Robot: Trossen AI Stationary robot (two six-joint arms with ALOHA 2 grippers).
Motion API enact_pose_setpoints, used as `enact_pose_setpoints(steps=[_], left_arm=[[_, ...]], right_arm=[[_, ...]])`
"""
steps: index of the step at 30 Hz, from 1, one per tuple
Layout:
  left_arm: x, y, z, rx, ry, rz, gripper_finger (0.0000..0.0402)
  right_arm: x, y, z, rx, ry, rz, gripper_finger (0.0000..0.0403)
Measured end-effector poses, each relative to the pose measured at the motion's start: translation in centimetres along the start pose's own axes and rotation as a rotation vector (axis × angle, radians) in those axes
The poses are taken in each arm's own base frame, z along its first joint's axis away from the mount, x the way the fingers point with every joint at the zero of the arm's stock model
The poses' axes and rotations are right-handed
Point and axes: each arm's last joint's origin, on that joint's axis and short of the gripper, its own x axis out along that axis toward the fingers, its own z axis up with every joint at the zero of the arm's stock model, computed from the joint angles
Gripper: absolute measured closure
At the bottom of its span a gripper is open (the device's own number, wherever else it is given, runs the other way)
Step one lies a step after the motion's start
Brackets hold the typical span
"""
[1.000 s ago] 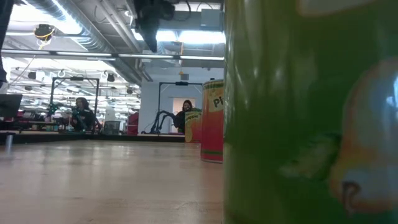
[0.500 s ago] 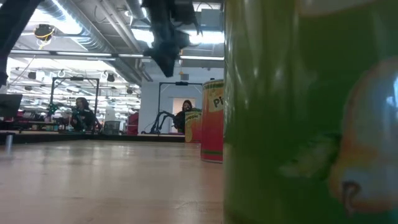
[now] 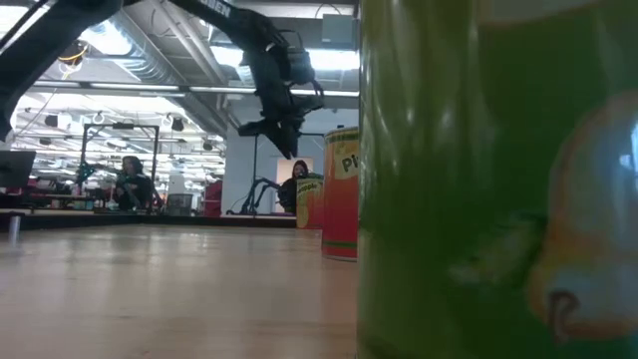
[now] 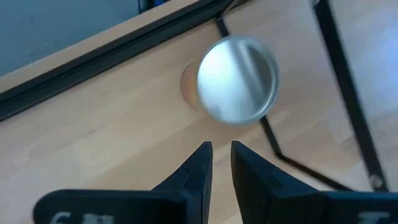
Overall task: Pick and place cans onto a shelf
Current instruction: Put the top canned pineapple on the shelf
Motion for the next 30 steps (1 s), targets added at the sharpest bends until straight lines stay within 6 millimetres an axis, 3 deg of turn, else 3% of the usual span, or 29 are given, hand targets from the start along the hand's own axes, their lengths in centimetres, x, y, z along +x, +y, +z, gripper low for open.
enact_pose_setpoints(steps=[12,30], left_arm=[[0.8,0.4,0.8,-0.018,-0.031,-0.022,0.0350],[4.0,0.6,1.2,-0.041,-0.003,-0.007,0.0350]], right_arm=[[0.0,0.0,0.0,-0.003,-0.001,0.000,0.0402],[0.0,0.0,0.0,-0.007,0.001,0.000,0.0398]])
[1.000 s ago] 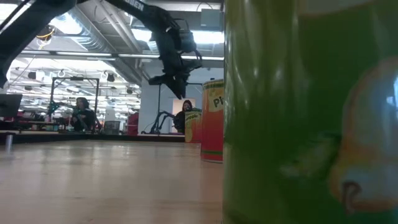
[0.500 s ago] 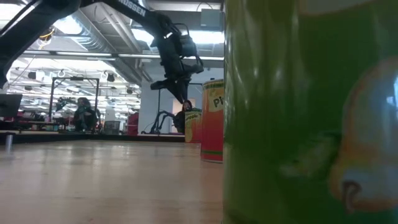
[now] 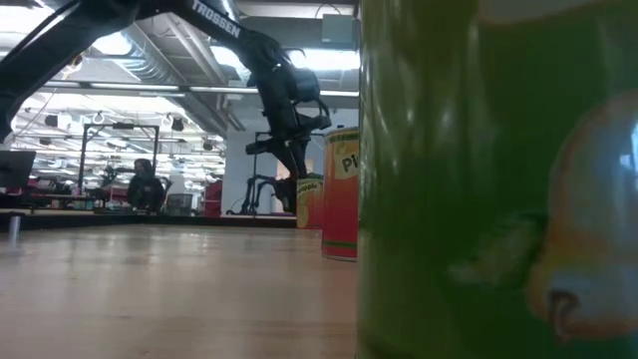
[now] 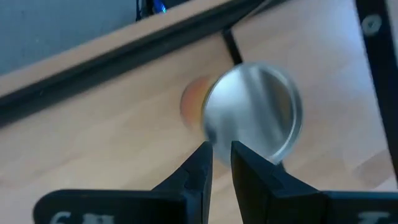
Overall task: Pick and place cans onto a shelf
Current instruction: Put the top canned pineapple on the shelf
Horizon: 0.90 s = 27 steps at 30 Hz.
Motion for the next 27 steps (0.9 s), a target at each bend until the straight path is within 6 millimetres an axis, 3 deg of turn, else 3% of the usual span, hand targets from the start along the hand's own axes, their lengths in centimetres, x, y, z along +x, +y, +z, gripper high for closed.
enact_pose_setpoints(steps=[27], left_arm=[[1.8,0.3,0.2,-0.001,-0.008,0.052,0.0350]], right_arm=[[0.0,0.0,0.0,-0.019,0.001,0.000,0.0397]])
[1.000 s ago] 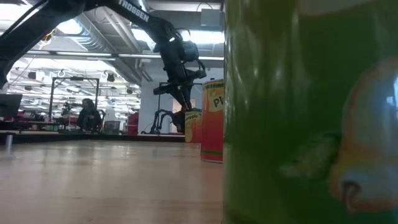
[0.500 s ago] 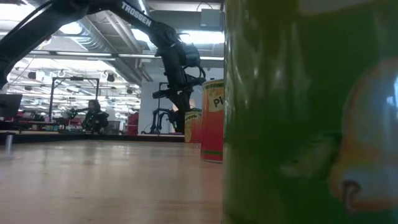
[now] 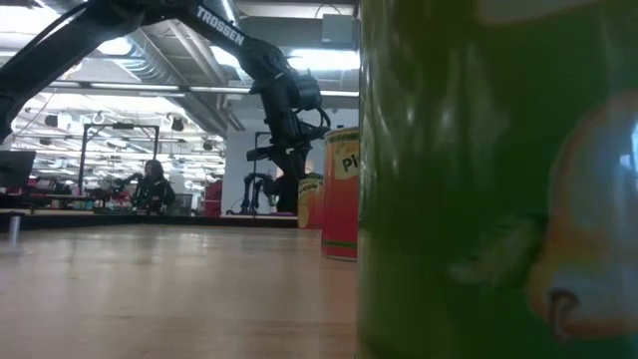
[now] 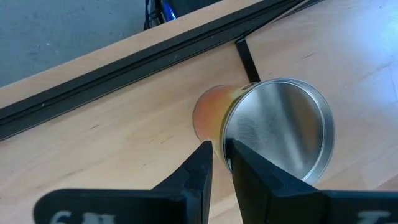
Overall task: Pick and place cans onto a shelf
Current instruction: Put the top canned pineapple on the shelf
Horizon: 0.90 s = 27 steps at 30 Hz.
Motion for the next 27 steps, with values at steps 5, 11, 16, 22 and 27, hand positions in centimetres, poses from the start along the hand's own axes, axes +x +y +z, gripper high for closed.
enact_pose_setpoints(steps=[5,11,16,22,27], left_arm=[[0.0,0.0,0.0,0.019,0.004,-0.003,0.0351],[0.1,0.0,-0.1,0.025,0.013,0.001,0.0377],[0.1,0.2,-0.3,0.022,0.038,0.013,0.0397],[-0.4,0.7,-1.2,0.078,0.126,0.066,0.0400],[-0.8,1.3,-2.4,0.160,0.247,0.116,0.0401]], right_arm=[[0.0,0.0,0.0,0.000,0.000,0.000,0.0397],[0.0,0.0,0.0,0.001,-0.003,0.000,0.0397],[0.0,0.0,0.1,-0.024,-0.014,-0.001,0.0397],[0.0,0.0,0.1,-0.050,-0.013,-0.001,0.0397],[0.0,0.0,0.1,-0.075,-0.013,-0.001,0.0397]])
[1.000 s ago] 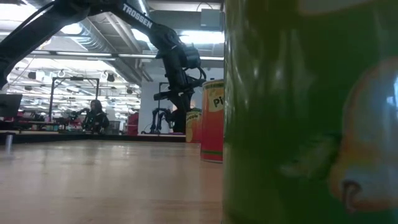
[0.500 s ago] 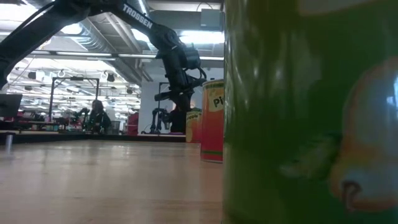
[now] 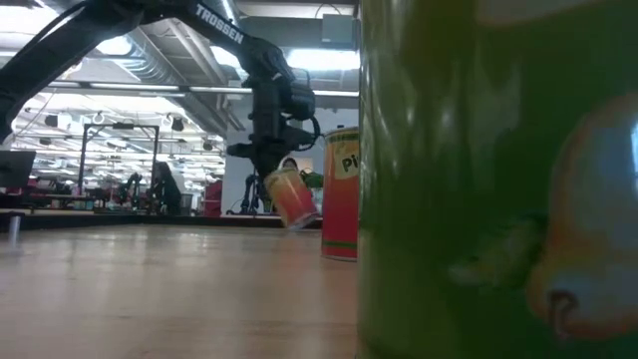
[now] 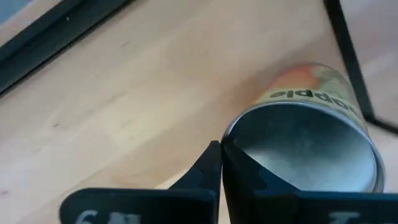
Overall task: Pick and place cans onto a shelf
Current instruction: Put the top canned pineapple on the shelf
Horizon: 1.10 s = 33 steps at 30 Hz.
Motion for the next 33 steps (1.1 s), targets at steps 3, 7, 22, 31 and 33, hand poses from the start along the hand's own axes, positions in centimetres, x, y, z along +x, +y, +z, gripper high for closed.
enact_pose_setpoints(steps=[3,7,22,31,33], left_arm=[[-0.2,-0.1,-1.0,0.067,0.083,0.041,0.0401],[-0.2,-1.0,-2.2,0.183,0.162,0.071,0.0401],[-0.9,-5.7,-6.3,0.534,0.296,0.230,0.0401],[-4.6,-6.8,-7.9,0.609,0.175,0.198,0.0401],[-5.6,-6.6,-8.2,0.613,0.149,0.190,0.0401]], right_arm=[[0.0,0.0,0.0,-0.027,0.000,0.000,0.0397],[0.0,0.0,0.0,-0.034,0.001,0.000,0.0397],[0.0,0.0,-0.1,-0.030,0.010,0.002,0.0397],[0.0,0.0,-0.3,-0.035,0.032,0.005,0.0397],[0.0,0.0,-0.3,-0.034,0.032,0.005,0.0397]])
